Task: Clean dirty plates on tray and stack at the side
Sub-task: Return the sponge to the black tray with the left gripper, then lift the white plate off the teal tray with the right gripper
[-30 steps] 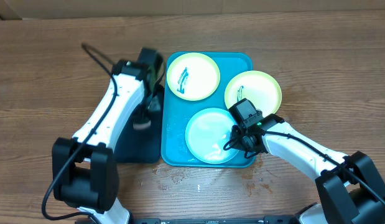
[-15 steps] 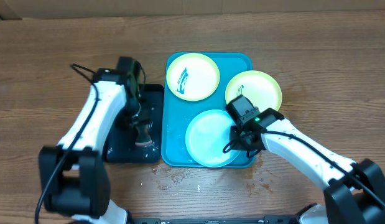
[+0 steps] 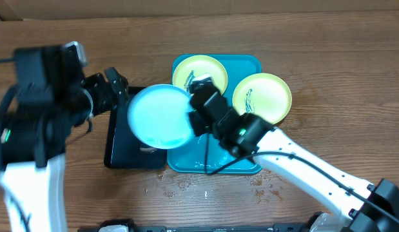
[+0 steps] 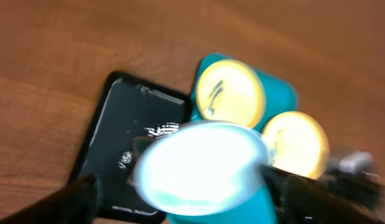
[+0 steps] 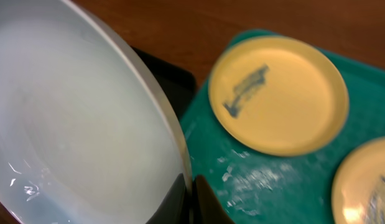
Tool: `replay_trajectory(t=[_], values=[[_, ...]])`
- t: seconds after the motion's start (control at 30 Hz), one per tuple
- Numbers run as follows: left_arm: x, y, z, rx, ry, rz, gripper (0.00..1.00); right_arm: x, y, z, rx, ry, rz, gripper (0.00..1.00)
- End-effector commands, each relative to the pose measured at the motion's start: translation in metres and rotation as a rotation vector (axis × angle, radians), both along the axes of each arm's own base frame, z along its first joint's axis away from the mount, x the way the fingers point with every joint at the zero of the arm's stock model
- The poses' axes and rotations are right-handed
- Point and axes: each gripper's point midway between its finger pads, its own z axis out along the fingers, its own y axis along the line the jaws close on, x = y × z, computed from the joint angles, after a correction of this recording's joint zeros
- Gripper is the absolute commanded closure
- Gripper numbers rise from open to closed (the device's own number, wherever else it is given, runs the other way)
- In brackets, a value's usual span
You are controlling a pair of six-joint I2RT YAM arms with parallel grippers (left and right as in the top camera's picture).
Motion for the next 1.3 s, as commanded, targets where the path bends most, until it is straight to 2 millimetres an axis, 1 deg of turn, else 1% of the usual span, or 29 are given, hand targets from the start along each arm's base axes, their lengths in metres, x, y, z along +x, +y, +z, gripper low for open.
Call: replay_trajectory(t=[0.0,0.1,0.17,0.23,0.33,0.43,0.6,0.8,0.87,1.0,1.27], values=[[-0.025,-0.008,0.034,-0.016,-0.12,-0.033,0.0,0.009,0.027,0.006,-0.015,-0.122,0.014,0.96],[-0.042,-0.008,0.048,-0.011,-0.183,-0.033,0.0,0.017,0.042,-0.007,-0.036,-0.179,-0.021,0.96],[-0.051,-0.008,0.055,-0.006,-0.215,-0.031,0.0,0.02,0.042,-0.01,-0.064,-0.213,-0.055,0.96],[-0.059,-0.009,0.061,-0.004,-0.24,-0.031,0.0,0.02,0.041,-0.005,-0.088,-0.258,-0.086,0.96],[-0.067,-0.009,0.066,0.002,-0.264,-0.032,0.0,0.011,0.047,0.013,-0.138,-0.345,-0.07,0.96],[-0.069,-0.008,0.065,0.005,-0.261,-0.028,0.0,-0.002,0.051,0.031,-0.173,-0.423,-0.083,0.96],[-0.071,-0.008,0.059,0.003,-0.23,-0.028,0.0,-0.023,0.045,0.061,-0.205,-0.545,-0.182,0.96],[-0.072,-0.008,0.056,0.002,-0.217,-0.028,0.0,-0.049,0.055,0.078,-0.273,-0.647,-0.156,0.96],[-0.072,-0.008,0.056,0.001,-0.217,-0.028,0.0,-0.053,0.056,0.082,-0.285,-0.668,-0.159,0.96],[-0.072,-0.008,0.056,0.002,-0.216,-0.028,0.0,-0.058,0.057,0.083,-0.3,-0.681,-0.152,0.96],[-0.072,-0.008,0.056,0.002,-0.216,-0.028,0.0,-0.059,0.056,0.084,-0.303,-0.684,-0.157,0.96]])
